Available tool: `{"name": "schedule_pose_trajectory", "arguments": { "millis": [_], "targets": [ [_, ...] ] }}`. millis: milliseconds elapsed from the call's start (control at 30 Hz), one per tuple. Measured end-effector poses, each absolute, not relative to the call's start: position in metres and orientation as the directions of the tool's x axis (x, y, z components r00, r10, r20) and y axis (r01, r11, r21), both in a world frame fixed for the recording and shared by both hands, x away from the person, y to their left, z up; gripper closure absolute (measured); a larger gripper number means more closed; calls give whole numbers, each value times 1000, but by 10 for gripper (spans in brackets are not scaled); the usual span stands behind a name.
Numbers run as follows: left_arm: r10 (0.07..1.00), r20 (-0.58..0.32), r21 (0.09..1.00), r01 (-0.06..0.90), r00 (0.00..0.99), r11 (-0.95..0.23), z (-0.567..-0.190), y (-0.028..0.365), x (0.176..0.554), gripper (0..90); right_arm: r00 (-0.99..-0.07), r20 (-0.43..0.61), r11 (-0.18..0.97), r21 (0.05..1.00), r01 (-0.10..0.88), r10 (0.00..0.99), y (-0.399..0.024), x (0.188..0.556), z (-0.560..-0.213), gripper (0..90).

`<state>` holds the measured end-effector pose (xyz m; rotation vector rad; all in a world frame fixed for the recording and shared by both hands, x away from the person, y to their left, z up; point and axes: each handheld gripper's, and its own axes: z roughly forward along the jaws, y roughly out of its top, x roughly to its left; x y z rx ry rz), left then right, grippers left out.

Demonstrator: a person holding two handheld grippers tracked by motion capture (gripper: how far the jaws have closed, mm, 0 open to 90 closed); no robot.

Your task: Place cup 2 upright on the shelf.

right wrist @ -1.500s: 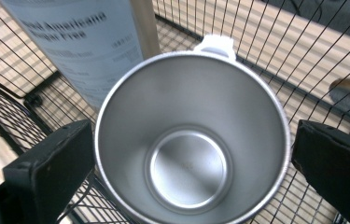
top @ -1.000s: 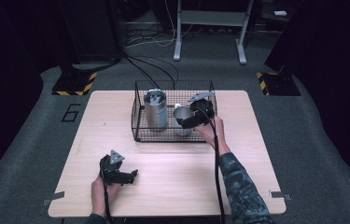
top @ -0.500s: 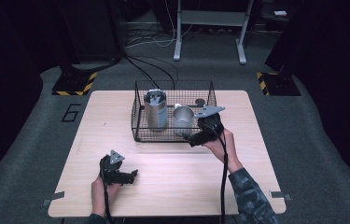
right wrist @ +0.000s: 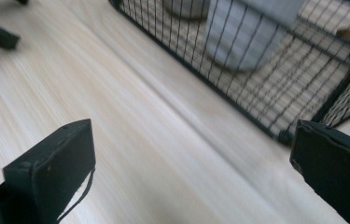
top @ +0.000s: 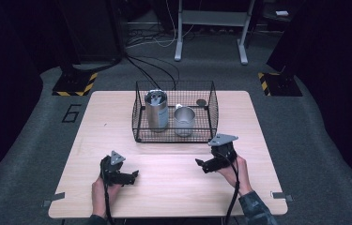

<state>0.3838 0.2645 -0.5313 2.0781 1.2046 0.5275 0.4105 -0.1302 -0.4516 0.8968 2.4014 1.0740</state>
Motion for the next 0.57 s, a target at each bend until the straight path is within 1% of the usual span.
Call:
{"name": "schedule_pose_trajectory", "arguments": {
  "millis": [167, 233, 333, 400, 467, 533, 567],
  "targets": [
    [871, 12, 720, 600, 492, -349, -531, 265, 384, 5, -702, -28, 495, 729, 473, 712, -143, 399, -489, 0],
    [871, 12, 719, 600, 492, -349, -531, 265, 384, 5, -682, -38, 494, 718, 490, 731, -147, 395, -503, 0],
    [870, 15, 721, 597, 492, -350, -531, 265, 384, 5, -665, -25, 487, 702, 520, 746, -152, 391, -520, 0],
    [870, 14, 721, 598, 492, -350, -531, 265, 384, 5, -658, -42, 489, 705, 514, 752, -154, 388, -527, 0],
    [868, 10, 716, 603, 496, -353, -531, 265, 384, 5, -638, -26, 456, 721, 521, 770, -157, 385, -530, 0],
    [868, 12, 716, 601, 496, -354, -531, 265, 384, 5, -646, -43, 473, 718, 510, 762, -160, 384, -529, 0],
    [869, 15, 715, 602, 495, -355, -531, 265, 384, 5, -646, -31, 466, 718, 517, 763, -160, 384, -530, 0]
  ]
}}
